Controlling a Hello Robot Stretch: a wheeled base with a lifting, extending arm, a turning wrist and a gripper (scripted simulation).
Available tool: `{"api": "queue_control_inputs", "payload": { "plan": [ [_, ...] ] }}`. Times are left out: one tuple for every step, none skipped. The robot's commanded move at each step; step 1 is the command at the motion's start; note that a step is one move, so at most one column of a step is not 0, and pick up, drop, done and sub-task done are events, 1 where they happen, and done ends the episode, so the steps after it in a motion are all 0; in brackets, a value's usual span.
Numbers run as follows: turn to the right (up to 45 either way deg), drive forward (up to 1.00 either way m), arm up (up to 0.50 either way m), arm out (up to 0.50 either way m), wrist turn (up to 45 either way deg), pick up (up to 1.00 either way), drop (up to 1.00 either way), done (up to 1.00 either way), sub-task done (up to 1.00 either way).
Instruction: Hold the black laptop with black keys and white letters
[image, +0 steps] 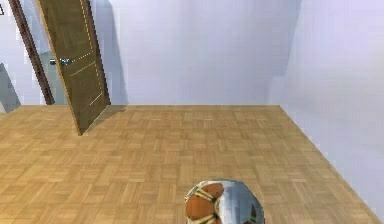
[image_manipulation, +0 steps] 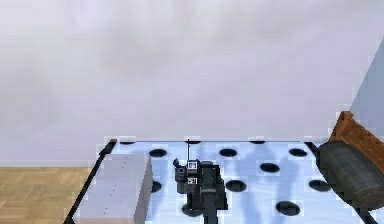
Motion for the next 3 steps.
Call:
{"api": "queue_control_inputs", "payload": {
  "plan": [
    [0.0,0.00,-0.30,0.00,0.0,0.00,0.00,0.00,0.00],
    [0.0,0.00,0.00,0.00,0.0,1.00,0.00,0.00,0.00],
    [0.0,0.00,0.10,0.00,0.0,0.00,0.00,0.00,0.00]
  ]
}}
